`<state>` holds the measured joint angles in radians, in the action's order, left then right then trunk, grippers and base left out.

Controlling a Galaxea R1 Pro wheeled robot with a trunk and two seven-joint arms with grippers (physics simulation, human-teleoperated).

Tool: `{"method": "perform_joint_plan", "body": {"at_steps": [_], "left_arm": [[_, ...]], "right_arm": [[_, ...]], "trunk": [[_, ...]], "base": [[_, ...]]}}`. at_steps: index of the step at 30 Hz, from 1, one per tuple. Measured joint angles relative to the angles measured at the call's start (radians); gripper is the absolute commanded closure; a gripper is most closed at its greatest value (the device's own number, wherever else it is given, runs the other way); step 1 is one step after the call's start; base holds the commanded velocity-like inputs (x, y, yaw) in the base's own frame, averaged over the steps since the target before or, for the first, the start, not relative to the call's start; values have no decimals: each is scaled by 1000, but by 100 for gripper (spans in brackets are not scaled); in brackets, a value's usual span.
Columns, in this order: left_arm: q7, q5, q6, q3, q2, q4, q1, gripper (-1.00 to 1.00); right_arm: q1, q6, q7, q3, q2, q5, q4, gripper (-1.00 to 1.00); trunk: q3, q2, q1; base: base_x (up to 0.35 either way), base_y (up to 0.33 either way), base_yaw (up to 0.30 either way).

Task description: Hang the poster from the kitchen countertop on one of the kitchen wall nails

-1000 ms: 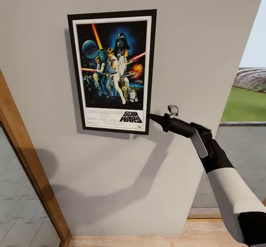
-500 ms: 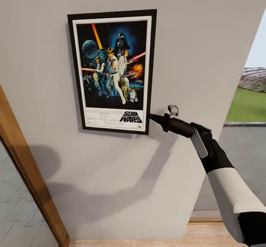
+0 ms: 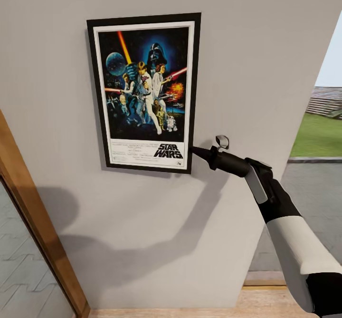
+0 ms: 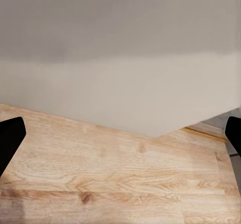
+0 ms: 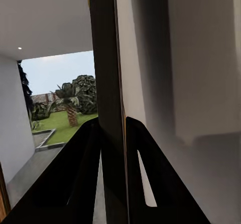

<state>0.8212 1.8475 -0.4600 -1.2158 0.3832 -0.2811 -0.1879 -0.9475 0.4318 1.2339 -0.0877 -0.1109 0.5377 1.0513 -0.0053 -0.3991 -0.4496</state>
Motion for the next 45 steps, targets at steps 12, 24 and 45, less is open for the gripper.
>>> {"method": "perform_joint_plan", "body": {"at_steps": [12, 24, 45], "left_arm": [[0, 0, 0, 0, 0, 0, 0, -100], [-1, 0, 0, -1, 3, 0, 0, -100], [-1, 0, 0, -1, 3, 0, 0, -100]], "right_arm": [[0, 0, 0, 0, 0, 0, 0, 100], [0, 3, 1, 1, 0, 1, 1, -100], [1, 2, 0, 0, -16, 1, 2, -100]], "trunk": [[0, 0, 0], [0, 0, 0], [0, 0, 0]], "base": [[8, 0, 0], [18, 0, 0], [-109, 0, 0]]}}
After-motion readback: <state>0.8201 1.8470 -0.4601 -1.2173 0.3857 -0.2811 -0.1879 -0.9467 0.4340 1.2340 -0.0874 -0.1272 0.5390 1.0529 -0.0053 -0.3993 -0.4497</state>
